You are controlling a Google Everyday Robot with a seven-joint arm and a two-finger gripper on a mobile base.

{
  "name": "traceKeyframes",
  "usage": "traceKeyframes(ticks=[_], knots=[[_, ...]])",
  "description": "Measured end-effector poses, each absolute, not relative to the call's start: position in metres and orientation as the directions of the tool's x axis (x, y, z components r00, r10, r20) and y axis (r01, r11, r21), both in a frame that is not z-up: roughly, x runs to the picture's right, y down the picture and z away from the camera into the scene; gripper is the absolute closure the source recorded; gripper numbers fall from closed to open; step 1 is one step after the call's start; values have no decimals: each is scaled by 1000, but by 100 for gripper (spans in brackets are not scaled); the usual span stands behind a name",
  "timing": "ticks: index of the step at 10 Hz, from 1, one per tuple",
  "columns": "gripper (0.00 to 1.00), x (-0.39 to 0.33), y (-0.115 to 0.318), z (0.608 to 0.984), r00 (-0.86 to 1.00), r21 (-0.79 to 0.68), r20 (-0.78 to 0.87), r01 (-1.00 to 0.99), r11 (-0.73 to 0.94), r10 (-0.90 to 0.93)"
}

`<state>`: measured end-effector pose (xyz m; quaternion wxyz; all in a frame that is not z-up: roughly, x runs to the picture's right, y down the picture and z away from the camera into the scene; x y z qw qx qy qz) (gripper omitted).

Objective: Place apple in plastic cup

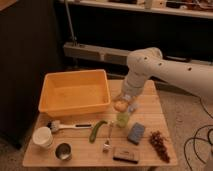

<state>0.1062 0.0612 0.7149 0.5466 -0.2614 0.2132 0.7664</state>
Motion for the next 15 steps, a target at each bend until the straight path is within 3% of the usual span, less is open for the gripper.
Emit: traceKeyframes(ticks=[4,15], knots=[[100,131,81,750,-308,74,-673,-933,-353,672],[100,130,111,776,-291,144,-753,-948,-284,591]])
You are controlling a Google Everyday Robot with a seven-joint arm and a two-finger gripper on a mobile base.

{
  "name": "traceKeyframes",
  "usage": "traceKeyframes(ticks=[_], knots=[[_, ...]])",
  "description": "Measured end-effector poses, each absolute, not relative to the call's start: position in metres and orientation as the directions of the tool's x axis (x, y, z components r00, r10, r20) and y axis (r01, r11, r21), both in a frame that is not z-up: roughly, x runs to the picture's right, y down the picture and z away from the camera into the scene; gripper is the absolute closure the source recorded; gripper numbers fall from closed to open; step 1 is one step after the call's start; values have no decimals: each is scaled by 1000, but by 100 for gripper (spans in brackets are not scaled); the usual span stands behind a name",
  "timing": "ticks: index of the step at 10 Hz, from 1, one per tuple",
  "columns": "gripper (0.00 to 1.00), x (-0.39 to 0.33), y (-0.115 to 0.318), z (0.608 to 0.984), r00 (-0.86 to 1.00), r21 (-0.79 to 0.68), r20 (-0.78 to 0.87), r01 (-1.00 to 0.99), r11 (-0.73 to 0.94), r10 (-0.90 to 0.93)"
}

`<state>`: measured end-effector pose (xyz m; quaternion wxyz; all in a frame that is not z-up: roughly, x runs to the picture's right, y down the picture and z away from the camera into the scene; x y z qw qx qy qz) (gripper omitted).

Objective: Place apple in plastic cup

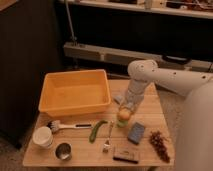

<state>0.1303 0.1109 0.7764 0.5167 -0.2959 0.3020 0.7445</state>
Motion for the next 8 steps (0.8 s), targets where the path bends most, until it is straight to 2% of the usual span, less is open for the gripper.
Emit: traceKeyframes(ticks=[2,8], knots=[[96,127,112,779,-282,144,-761,-951,-272,584],[36,130,110,786,-311,173,-764,-943,-284,565]])
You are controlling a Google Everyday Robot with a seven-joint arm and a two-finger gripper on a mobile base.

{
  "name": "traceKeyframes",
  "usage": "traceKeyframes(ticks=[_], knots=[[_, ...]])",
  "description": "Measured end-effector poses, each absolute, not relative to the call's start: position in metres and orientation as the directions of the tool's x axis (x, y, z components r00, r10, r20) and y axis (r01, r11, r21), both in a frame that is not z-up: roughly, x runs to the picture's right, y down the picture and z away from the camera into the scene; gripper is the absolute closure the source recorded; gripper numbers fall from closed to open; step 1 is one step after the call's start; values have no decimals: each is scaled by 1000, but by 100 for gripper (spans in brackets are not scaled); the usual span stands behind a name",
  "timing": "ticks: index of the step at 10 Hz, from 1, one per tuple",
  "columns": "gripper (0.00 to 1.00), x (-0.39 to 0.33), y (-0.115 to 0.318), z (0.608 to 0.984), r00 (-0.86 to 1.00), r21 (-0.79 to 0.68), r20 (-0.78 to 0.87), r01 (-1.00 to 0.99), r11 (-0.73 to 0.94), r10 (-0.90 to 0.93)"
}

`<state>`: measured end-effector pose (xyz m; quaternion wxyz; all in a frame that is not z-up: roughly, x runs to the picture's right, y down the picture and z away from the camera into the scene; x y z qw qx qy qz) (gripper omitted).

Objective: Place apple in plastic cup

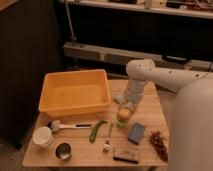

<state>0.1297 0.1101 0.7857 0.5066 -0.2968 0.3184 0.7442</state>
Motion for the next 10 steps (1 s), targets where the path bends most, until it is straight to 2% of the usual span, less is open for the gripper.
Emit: traceKeyframes(ticks=[2,5,10], knots=[[21,128,111,788,-308,175,-767,-944,-279,563],[20,128,112,791,-313,180,-769,-943,-282,558],[20,135,109,791,-361,170,-772,-910,-378,523]])
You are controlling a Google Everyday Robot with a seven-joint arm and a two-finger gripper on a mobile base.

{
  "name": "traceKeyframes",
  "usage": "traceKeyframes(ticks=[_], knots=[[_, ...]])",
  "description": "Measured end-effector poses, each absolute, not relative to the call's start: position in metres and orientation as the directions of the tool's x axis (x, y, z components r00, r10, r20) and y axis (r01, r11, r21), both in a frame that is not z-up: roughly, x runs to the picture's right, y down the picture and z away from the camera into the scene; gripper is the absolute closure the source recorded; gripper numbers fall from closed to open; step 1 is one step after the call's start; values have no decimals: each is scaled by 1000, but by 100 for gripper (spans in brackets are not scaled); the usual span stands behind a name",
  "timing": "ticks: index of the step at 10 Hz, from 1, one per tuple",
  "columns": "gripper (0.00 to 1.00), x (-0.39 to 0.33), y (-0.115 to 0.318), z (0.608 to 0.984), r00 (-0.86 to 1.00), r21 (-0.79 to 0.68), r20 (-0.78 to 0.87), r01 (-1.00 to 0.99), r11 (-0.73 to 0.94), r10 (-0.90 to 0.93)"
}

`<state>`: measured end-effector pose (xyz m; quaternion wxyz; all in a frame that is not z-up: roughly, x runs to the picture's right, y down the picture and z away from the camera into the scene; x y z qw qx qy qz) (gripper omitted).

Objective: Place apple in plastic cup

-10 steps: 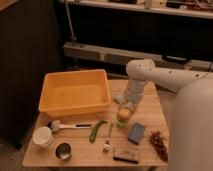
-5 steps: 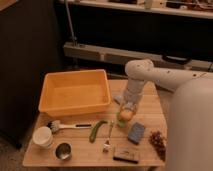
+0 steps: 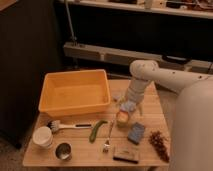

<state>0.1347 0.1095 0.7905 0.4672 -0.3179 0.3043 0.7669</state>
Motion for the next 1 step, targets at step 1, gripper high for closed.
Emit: traceKeyframes(ticks=[1], knots=[[20,136,109,789,-365,155,-767,-904,-399,528]])
